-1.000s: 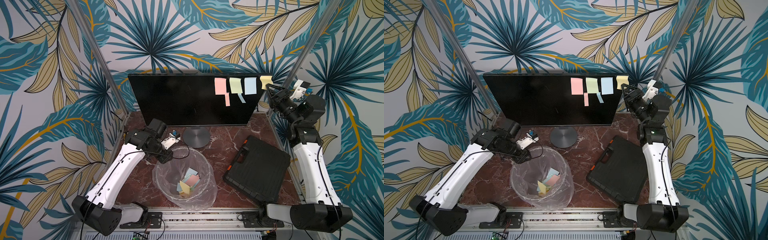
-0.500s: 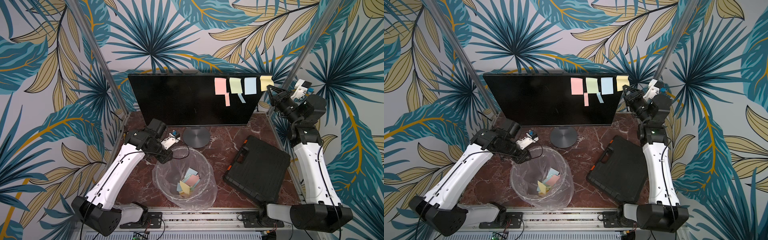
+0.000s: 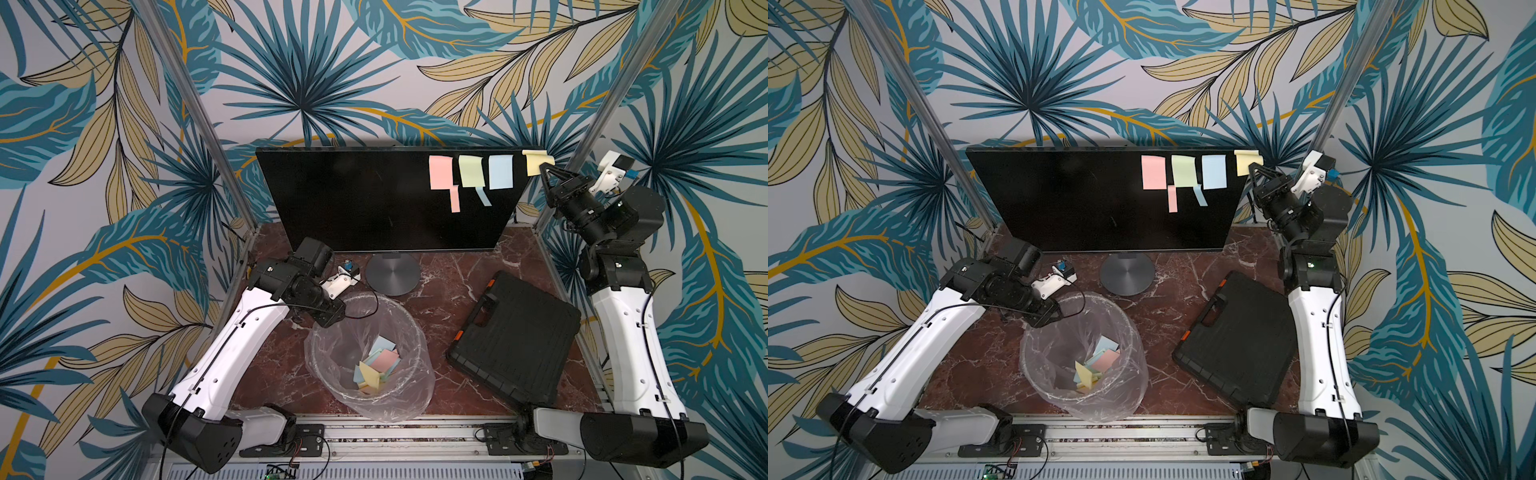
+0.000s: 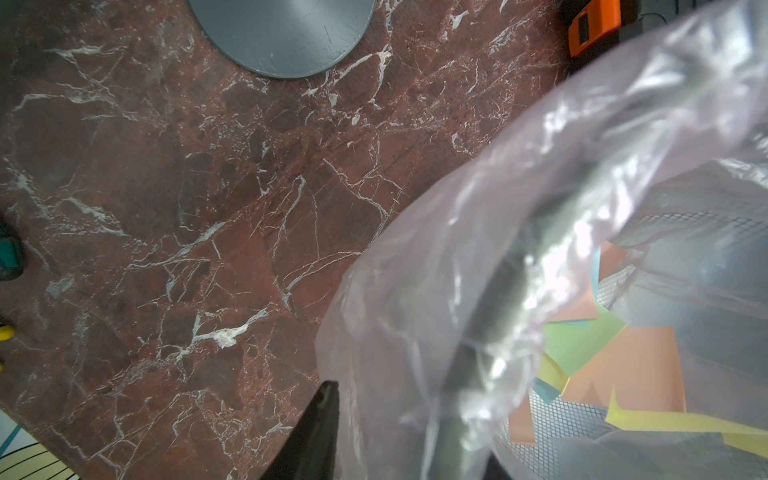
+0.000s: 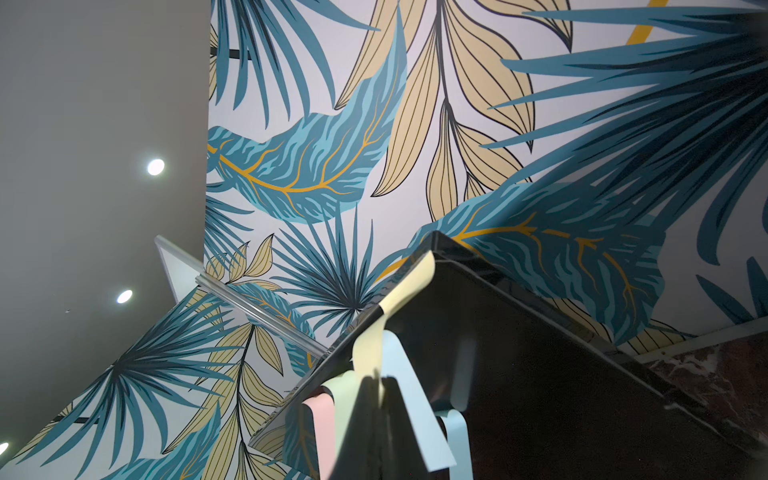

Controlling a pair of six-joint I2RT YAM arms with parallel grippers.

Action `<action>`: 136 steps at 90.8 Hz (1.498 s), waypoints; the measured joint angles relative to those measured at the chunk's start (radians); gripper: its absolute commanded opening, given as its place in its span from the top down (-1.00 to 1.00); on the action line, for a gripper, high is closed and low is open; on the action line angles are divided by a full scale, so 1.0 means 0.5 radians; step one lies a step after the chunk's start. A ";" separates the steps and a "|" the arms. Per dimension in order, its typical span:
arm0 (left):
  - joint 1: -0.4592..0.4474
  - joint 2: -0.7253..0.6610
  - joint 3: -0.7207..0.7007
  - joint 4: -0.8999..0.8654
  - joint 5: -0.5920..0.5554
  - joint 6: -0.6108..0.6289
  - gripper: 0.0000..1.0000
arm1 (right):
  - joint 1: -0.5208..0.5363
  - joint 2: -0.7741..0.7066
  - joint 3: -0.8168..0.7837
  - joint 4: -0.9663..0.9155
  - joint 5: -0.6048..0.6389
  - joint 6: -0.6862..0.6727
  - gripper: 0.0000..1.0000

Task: Remove the sticky note from the monitor
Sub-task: Tear off the sticky note from the monitor, then place the sticky note in the trash bin.

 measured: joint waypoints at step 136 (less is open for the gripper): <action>0.000 0.005 0.001 -0.003 0.001 0.000 0.20 | 1.886 -0.149 -0.340 -1.461 0.258 -1.558 1.00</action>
